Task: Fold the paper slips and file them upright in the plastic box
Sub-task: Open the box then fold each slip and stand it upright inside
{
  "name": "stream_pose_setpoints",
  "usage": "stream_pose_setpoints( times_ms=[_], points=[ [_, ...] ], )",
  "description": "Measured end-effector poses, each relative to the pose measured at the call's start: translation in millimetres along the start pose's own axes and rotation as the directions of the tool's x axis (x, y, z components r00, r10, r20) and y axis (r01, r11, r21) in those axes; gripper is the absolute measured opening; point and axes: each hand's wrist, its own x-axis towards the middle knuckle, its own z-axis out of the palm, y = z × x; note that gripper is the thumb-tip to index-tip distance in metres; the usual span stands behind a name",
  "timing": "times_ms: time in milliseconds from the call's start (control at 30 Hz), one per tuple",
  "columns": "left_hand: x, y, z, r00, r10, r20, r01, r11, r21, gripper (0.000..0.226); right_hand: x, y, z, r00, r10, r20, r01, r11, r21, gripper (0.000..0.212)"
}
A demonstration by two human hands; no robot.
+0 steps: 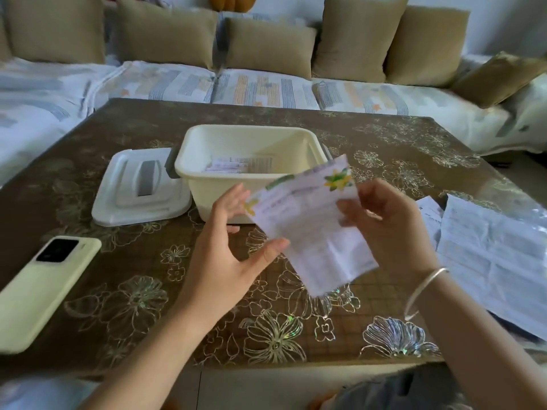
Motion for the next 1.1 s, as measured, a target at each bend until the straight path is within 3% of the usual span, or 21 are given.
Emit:
stream_pose_setpoints(
  times_ms=[100, 200, 367, 500, 567, 667, 800, 900, 1000, 1100],
  points=[
    [1.2, 16.0, -9.6, 0.994, 0.094, -0.06, -0.098, 0.993, -0.065, 0.073, -10.5, -10.7, 7.9, 0.996, -0.08, 0.031, 0.064, 0.933, 0.354, 0.009],
    [-7.1, 16.3, -19.2, 0.993, 0.107, -0.052, -0.108, 0.994, -0.033, 0.065, -28.6, 0.6, 18.4, 0.982, -0.117, 0.15, 0.047, 0.913, 0.406, 0.006],
    [-46.5, -31.0, -20.0, 0.996, -0.026, 0.09, 0.012, 0.989, 0.144, 0.043, -64.5, 43.3, 32.4, 0.934, -0.014, 0.356, -0.041, 0.989, 0.145, 0.013],
    [-64.7, -45.6, -13.7, 0.995, -0.019, 0.1, -0.004, 0.975, 0.22, 0.017, -82.9, 56.4, 32.5, 0.934, -0.001, 0.357, 0.05, 0.99, -0.13, 0.008],
    [-65.9, -44.4, -13.4, 0.996, -0.039, 0.075, 0.018, 0.963, 0.267, 0.027, -87.6, 56.2, 33.0, 0.946, -0.021, 0.324, 0.09, 0.975, -0.202, 0.014],
    [-65.2, -37.0, -12.8, 0.997, -0.063, 0.045, 0.045, 0.949, 0.311, 0.036, -92.5, 54.1, 35.1, 0.966, 0.017, 0.259, 0.054, 0.963, -0.263, 0.046],
    [-64.4, -29.0, -5.1, 0.992, -0.128, -0.006, 0.123, 0.941, 0.314, 0.024, -96.4, 50.5, 46.7, 0.989, 0.103, 0.104, -0.073, 0.962, -0.263, 0.029],
    [-61.1, -32.5, 0.4, 0.988, -0.155, 0.009, 0.136, 0.891, 0.433, 0.02, -93.2, 49.5, 58.5, 0.994, 0.11, 0.03, -0.093, 0.937, -0.336, 0.028],
    [-60.5, -33.7, 6.2, 0.982, -0.186, -0.027, 0.177, 0.867, 0.466, 0.042, -92.7, 51.4, 66.9, 0.999, 0.054, -0.002, -0.049, 0.882, -0.469, 0.04],
    [-62.5, -33.9, 9.2, 0.993, -0.11, -0.045, 0.117, 0.838, 0.533, 0.064, -94.6, 50.3, 71.1, 0.999, 0.03, -0.018, -0.035, 0.82, -0.571, 0.042]
  ],
)
